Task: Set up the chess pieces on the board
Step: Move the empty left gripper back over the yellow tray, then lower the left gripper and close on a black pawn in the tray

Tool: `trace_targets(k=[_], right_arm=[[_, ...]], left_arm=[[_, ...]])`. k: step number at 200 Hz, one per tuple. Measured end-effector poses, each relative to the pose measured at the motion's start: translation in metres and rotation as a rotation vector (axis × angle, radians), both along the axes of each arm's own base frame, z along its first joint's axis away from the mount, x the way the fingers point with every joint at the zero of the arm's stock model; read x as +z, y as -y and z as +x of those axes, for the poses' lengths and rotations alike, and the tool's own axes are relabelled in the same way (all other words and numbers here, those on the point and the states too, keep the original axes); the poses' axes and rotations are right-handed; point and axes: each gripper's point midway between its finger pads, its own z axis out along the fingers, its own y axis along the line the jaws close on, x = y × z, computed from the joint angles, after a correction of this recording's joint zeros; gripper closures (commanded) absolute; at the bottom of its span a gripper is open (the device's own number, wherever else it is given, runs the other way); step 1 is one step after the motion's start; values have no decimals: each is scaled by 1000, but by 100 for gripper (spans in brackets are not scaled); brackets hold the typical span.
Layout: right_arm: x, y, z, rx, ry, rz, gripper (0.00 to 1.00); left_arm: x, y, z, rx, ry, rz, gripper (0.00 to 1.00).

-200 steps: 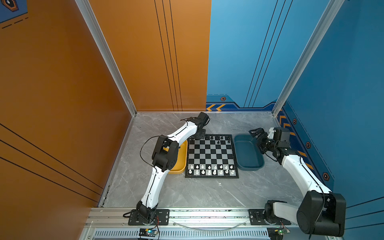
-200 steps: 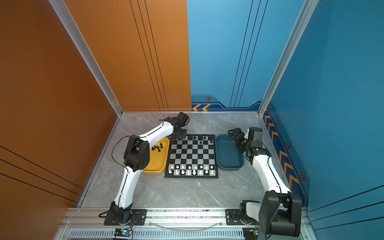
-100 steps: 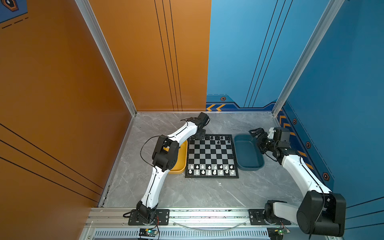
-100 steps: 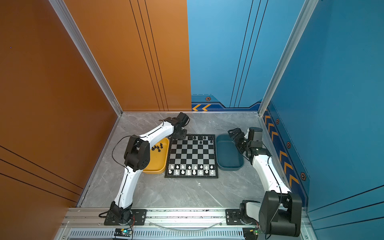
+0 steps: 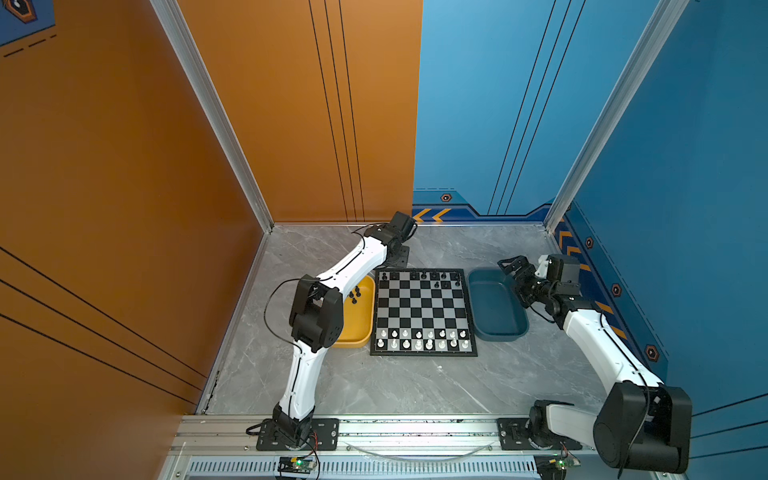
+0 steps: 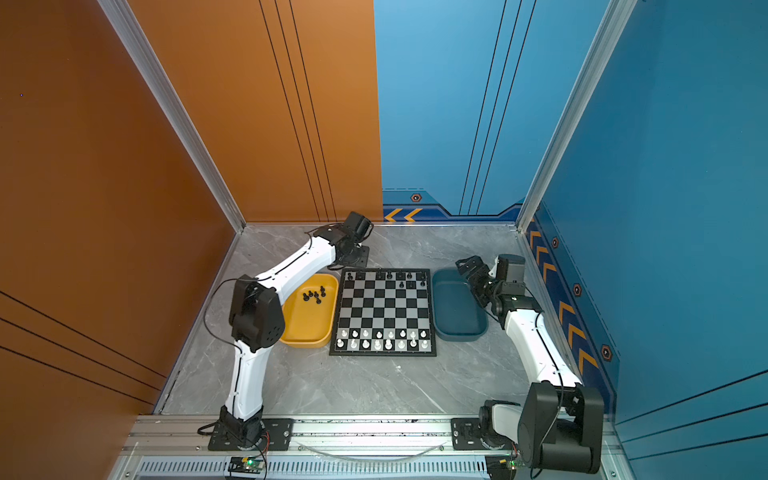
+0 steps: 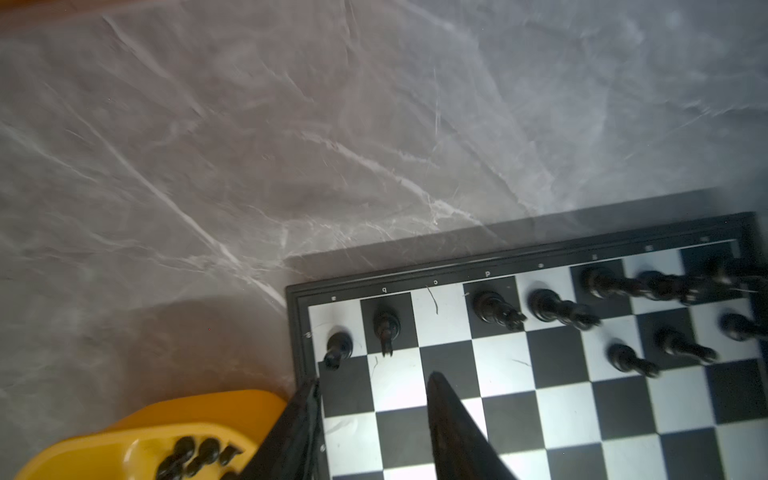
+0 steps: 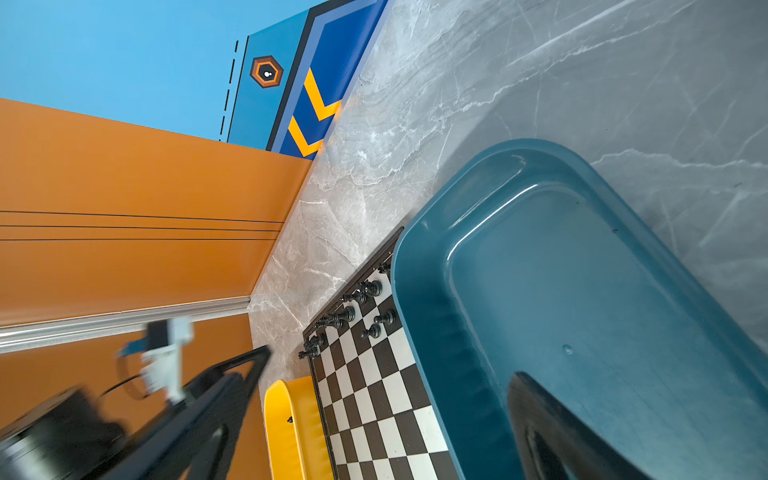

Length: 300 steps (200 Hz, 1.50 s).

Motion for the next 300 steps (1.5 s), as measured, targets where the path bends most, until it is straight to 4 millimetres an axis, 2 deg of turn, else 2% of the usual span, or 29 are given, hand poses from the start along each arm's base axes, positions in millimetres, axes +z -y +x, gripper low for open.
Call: trace_targets(k=[24, 37, 50, 71, 106, 133, 166, 233, 276, 300], right_arm=[[0, 0, 0, 0, 0, 0, 0], [0, 0, 0, 0, 0, 0, 0], [0, 0, 0, 0, 0, 0, 0], [0, 0, 0, 0, 0, 0, 0], [0, -1, 0, 2, 0, 0, 0], [0, -3, 0, 7, 0, 0, 0], [0, -5, -1, 14, 0, 0, 0], [0, -5, -1, 13, 0, 0, 0], [0, -6, -1, 15, 0, 0, 0], [0, -8, -1, 20, 0, 0, 0]], left_arm=[[52, -18, -15, 15, 99, -22, 53], [66, -32, -25, 31, 126, -27, 53], [69, -52, -36, 59, 133, -24, 53], [53, -90, -51, 132, 106, -8, 54], [0, -151, -76, 276, -2, 26, 54], [-30, -175, -87, 349, -57, 31, 54], [-42, -183, -84, 384, -66, 12, 54], [-78, -173, -75, 376, -134, -16, 54], [-81, -170, -74, 375, -142, -34, 59], [-92, -169, -75, 374, -170, -32, 64]])
